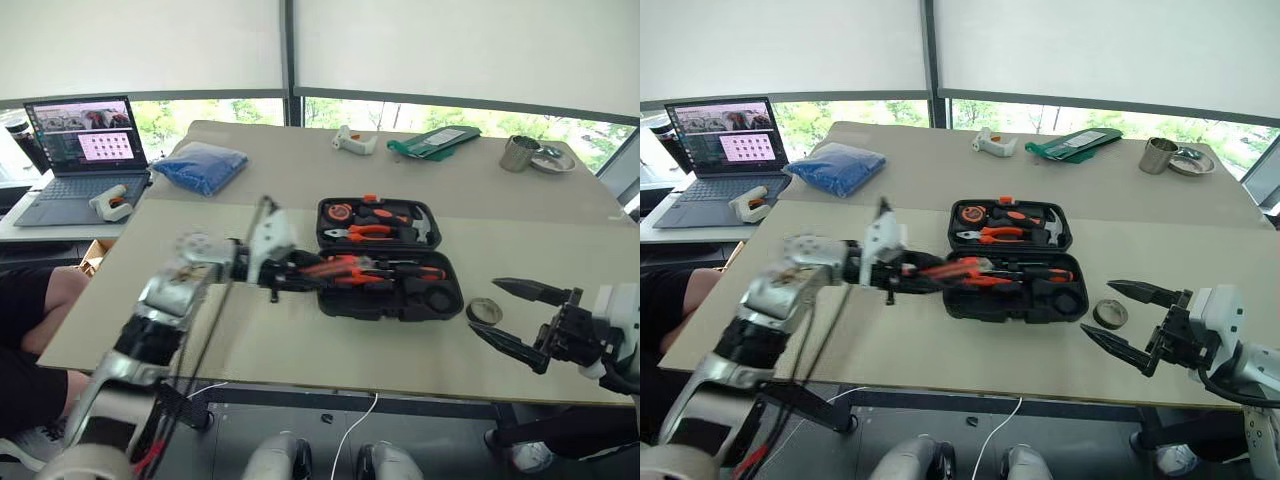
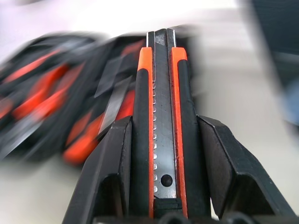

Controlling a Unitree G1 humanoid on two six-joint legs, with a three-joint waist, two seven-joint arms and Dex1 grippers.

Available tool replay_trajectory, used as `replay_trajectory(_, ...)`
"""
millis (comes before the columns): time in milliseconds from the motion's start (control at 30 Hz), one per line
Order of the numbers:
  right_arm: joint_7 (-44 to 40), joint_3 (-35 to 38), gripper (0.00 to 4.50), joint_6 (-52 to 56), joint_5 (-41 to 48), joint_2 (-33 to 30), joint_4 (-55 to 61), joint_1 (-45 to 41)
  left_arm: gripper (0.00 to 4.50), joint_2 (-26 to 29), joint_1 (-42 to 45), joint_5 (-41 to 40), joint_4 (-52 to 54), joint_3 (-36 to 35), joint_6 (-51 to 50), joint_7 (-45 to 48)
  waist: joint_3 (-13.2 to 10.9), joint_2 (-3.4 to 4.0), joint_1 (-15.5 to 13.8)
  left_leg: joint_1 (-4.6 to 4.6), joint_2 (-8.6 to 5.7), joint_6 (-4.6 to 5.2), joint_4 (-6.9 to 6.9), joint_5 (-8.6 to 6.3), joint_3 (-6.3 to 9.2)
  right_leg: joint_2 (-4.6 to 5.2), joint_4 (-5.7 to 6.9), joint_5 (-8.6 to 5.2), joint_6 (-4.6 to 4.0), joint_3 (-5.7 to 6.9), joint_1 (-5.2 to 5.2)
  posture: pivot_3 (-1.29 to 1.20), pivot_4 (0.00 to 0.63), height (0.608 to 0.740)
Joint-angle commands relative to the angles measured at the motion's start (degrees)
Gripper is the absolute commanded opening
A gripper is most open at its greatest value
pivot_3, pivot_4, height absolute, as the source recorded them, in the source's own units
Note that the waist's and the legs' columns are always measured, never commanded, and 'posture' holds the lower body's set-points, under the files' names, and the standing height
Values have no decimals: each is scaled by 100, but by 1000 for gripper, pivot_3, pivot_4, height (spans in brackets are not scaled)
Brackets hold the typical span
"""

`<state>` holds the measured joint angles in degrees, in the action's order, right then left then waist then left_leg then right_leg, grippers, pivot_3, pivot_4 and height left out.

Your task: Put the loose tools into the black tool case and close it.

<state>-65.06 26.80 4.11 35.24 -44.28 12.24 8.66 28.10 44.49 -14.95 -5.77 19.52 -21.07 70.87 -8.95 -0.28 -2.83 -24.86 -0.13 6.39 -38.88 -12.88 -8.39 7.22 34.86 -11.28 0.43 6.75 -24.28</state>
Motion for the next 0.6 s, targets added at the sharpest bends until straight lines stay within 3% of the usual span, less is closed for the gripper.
replay_trajectory(33, -188, 278, 4500, -41, -100, -190, 284, 445, 1604, -549, 475, 603, -419, 631, -32, -204, 0, 0, -10, -4, 0, 3, -1, -1, 0, 0, 2, 4, 8, 0, 1, 0, 150, 740)
replay_trajectory(200, -51, 602, 4500, 29, 33, -145, 429, 797, 1604, -1025, 842, 1250, -1087, 900, 37, -729, -2, -2, 89, -14, 8, 18, -6, 0, 1, -18, 10, 8, 32, 4, -9, 0, 150, 740)
replay_trajectory(600, 195, 725, 4500, 237, 125, -50, 830, 1039, 1604, -1307, 862, 1772, -1389, 1060, 71, -764, -2, -1, 43, -15, 8, 64, -10, -27, 14, -11, 9, 3, 33, 13, -8, 0, 150, 740)
